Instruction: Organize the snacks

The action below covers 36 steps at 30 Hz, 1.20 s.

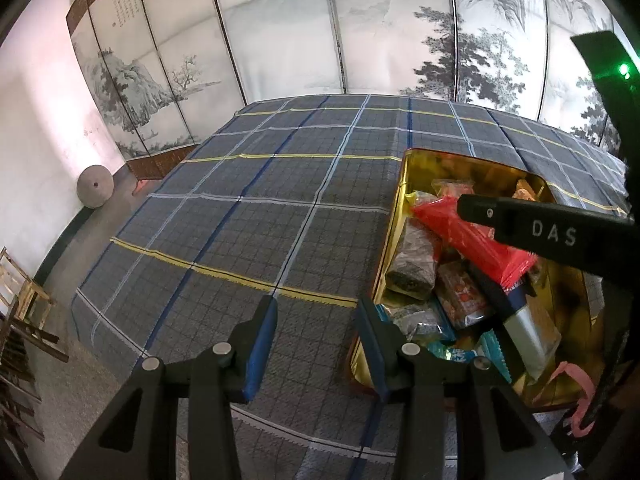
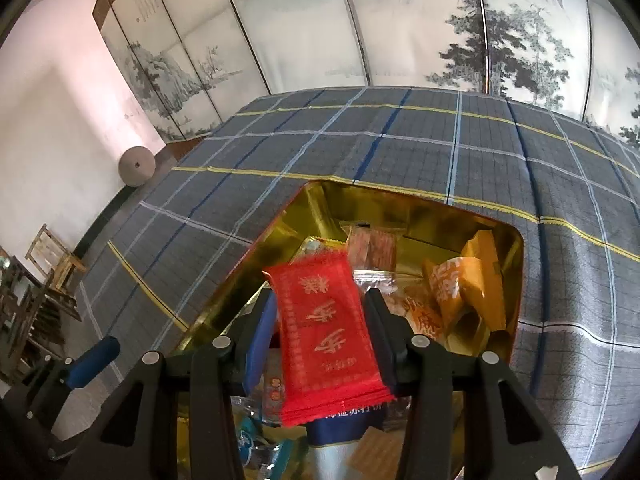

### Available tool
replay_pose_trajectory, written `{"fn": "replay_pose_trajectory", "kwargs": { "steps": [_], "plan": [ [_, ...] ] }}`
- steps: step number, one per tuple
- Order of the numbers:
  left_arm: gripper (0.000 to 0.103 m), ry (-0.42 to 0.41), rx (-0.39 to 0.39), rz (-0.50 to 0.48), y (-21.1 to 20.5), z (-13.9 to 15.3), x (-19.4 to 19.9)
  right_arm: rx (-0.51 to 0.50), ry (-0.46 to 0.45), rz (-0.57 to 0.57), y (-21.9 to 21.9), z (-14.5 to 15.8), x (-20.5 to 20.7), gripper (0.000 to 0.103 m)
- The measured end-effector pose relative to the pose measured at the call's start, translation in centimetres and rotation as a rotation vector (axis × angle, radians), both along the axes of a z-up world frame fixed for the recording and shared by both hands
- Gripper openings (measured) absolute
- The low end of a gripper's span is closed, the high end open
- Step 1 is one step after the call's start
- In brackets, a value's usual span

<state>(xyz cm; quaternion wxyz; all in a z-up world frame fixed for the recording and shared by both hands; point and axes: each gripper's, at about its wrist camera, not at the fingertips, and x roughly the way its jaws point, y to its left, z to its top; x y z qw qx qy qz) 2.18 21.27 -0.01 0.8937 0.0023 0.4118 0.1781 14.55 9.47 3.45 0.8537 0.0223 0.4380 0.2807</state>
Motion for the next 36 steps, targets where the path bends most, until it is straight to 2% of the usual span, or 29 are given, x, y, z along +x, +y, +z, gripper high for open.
{"fn": "replay_pose_trajectory", "kwargs": {
  "steps": [6, 9, 12, 19, 20, 21, 23, 25, 29, 32, 36],
  "plan": [
    [0.042, -0.006, -0.012, -0.006, 0.1, 0.1, 0.0, 0.028, -0.053, 0.013, -0.7, 1.5, -1.2, 0.044],
    [0.042, -0.03, -0.028, 0.007, 0.4, 0.5, -0.5, 0.052, -0.105, 0.025, -1.4, 2.6, -2.7, 0.051],
    [0.043, -0.062, -0.047, 0.004, 0.4, 1.2, -1.3, 0.052, -0.181, 0.037, -2.2, 3.9, -4.8, 0.053],
    [0.043, -0.132, -0.039, -0.071, -1.4, 3.6, -3.0, 0.051, -0.302, 0.04, -4.5, 6.4, -8.8, 0.056],
    [0.045, -0.152, -0.027, -0.079, -1.8, 4.1, -3.4, 0.049, -0.318, 0.038, -4.9, 6.7, -9.2, 0.058],
    [0.052, -0.167, -0.013, -0.09, -2.3, 4.7, -3.8, 0.05, -0.328, 0.037, -5.2, 6.9, -9.6, 0.059],
    [0.059, -0.2, 0.008, -0.108, -3.1, 5.9, -4.5, 0.055, -0.349, 0.036, -6.1, 7.5, -10.5, 0.059],
    [0.059, -0.234, 0.018, -0.124, -3.8, 7.0, -5.1, 0.057, -0.367, 0.03, -6.9, 8.0, -11.2, 0.059],
    [0.061, -0.258, -0.012, -0.158, -4.8, 9.1, -6.1, 0.058, -0.401, 0.017, -8.8, 8.9, -12.6, 0.061],
    [0.075, -0.269, -0.019, -0.171, -5.6, 10.3, -6.8, 0.039, -0.426, -0.003, -10.6, 9.0, -13.5, 0.064],
    [0.078, -0.308, 0.016, -0.186, -7.1, 11.5, -8.0, -0.05, -0.406, -0.086, -14.6, 7.4, -12.9, 0.073]
  ]
}}
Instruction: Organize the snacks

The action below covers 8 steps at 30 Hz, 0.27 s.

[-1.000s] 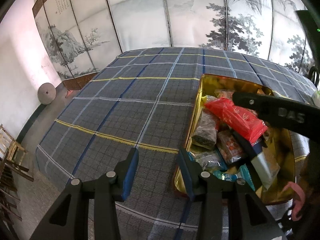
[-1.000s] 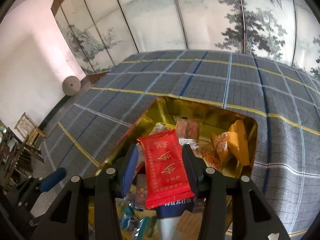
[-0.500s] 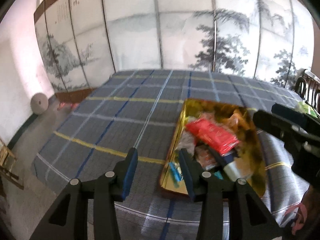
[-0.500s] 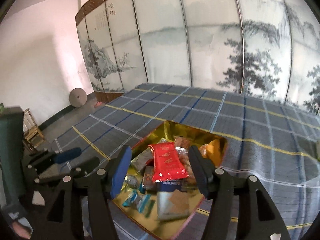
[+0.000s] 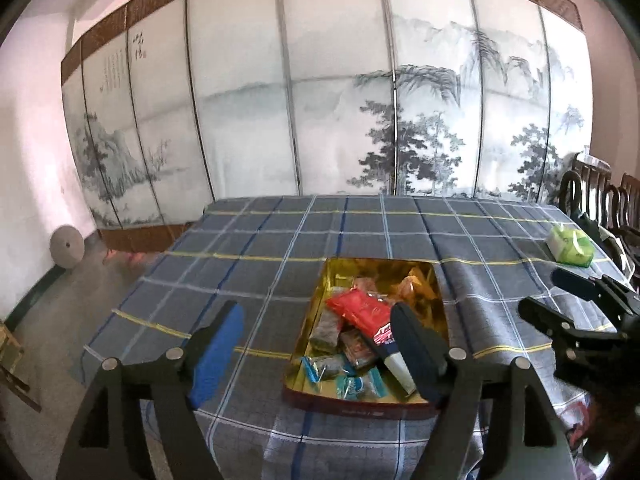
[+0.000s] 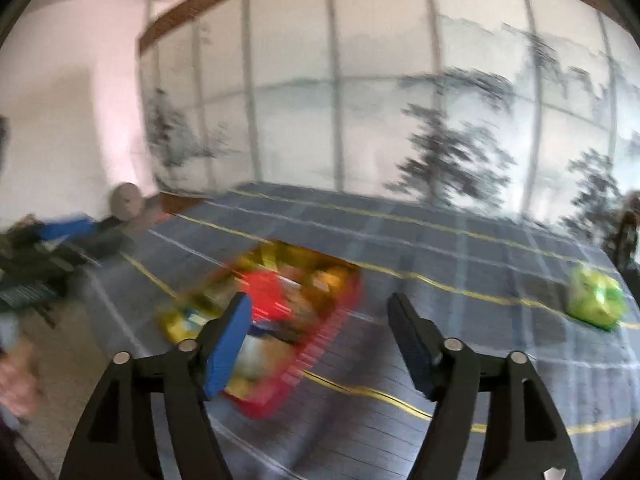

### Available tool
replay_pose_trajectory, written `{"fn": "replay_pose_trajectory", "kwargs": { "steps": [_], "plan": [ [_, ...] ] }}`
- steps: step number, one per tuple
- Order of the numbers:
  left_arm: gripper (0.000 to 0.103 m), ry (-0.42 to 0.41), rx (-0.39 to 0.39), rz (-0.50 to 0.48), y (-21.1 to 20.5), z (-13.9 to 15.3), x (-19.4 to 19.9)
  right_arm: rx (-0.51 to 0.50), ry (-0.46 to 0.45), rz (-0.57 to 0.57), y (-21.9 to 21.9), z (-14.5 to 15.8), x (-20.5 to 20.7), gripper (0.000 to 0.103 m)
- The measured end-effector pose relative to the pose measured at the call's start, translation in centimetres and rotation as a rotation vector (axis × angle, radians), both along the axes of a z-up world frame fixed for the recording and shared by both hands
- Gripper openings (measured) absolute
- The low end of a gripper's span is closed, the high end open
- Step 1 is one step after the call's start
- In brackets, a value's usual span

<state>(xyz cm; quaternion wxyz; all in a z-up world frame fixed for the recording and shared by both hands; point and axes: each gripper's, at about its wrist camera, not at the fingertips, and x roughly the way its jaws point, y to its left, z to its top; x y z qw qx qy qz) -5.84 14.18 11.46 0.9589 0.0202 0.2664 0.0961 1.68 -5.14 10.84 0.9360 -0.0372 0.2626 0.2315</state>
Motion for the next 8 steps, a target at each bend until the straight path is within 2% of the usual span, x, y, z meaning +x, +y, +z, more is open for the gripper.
{"fn": "replay_pose_trajectory", "kwargs": {
  "steps": [5, 8],
  "plan": [
    [0.079, 0.006, 0.012, -0.003, -1.1, 0.9, -0.4, -0.185, 0.132, -0.251, -8.5, -4.5, 5.5, 0.075],
    [0.08, 0.05, 0.008, 0.016, -1.5, 0.7, 0.1, -0.255, 0.21, -0.353, -13.4, -7.0, 8.6, 0.075]
  ]
}}
